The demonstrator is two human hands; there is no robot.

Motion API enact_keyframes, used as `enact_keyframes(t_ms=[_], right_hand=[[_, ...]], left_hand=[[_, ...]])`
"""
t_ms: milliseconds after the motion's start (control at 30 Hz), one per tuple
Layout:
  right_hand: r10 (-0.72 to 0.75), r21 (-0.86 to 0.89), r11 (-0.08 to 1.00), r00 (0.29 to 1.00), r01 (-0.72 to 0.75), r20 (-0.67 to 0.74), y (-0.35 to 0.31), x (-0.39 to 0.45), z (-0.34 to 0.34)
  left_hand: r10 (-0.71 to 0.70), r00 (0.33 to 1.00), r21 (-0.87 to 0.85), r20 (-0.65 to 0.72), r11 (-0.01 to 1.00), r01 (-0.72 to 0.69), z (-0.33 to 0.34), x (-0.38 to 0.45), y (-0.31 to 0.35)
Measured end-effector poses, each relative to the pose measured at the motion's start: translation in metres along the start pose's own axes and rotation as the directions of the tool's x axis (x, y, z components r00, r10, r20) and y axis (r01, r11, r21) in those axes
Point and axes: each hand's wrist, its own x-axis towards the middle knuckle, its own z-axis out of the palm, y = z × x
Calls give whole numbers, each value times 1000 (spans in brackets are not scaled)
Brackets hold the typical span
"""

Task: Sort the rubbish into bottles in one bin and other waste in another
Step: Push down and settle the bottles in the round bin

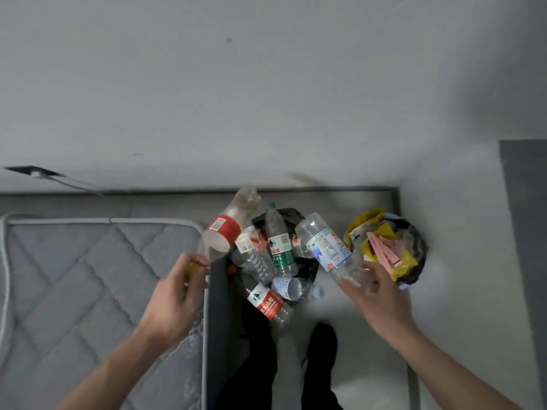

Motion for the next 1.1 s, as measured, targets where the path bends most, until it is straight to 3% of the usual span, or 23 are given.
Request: enact_keyframes(t_ms=[133, 300, 400, 567, 933, 1100], right_hand=[[10, -124, 992, 993, 5, 120, 7, 1, -2], [-197, -291, 928, 970, 232, 146, -26, 7, -13], [-250, -382, 873, 950, 304, 186, -56, 17, -16], [-146, -513, 824, 964, 242, 221, -105, 42, -2], [-156, -512, 827, 970, 232, 187, -117, 95, 93], [-189, -497, 825, 960, 270, 207, -108, 104, 129]], left_hand=[[-74, 997, -261, 32, 962, 80, 15, -40, 6], [-212, 977, -472, 11, 861, 192, 20, -33, 13], [-261, 965, -460, 22, 854, 241, 21, -17, 6], [-349, 937, -464, -1, 830, 309, 30, 22, 5], [-445, 895, -336, -36, 848, 409, 79, 77, -18], [-492, 866, -357, -89, 828, 434, 88, 89, -36]])
